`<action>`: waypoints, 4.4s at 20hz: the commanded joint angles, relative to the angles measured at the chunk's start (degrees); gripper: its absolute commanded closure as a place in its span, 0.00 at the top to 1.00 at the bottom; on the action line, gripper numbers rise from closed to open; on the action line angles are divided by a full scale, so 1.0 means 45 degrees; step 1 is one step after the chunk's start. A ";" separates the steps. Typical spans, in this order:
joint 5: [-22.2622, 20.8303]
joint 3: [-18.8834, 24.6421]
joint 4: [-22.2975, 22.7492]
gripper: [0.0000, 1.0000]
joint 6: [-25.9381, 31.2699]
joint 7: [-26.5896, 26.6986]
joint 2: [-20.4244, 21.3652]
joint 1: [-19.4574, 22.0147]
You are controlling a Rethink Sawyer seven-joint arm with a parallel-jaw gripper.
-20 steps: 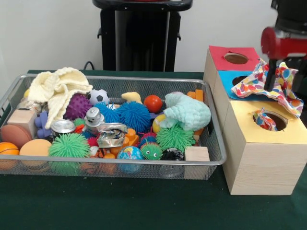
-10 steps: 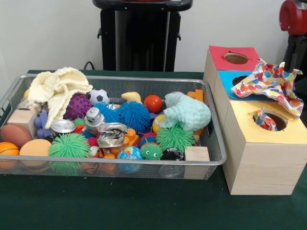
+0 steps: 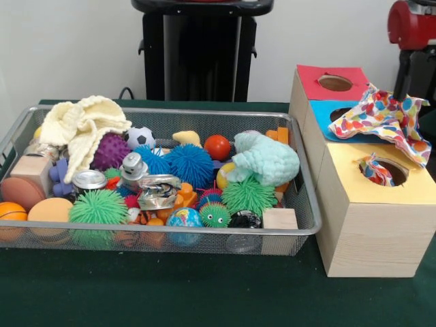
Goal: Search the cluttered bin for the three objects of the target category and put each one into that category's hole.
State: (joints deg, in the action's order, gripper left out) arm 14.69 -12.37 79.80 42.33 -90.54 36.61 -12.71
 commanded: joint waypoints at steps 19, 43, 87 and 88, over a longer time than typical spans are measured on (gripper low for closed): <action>-0.0294 0.1176 0.2467 1.00 -0.0010 -0.1527 -0.0236 0.1106; -0.0229 0.1031 0.2274 1.00 -0.0318 -0.2314 -0.0385 0.0584; -0.0172 0.1861 0.0950 0.00 -0.4854 -0.2339 -0.4094 0.0984; -0.0167 0.1823 0.0454 0.00 -0.5233 -0.2409 -0.4862 0.0904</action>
State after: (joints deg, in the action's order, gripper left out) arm 14.30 -9.23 82.57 25.16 -90.54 25.85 -9.91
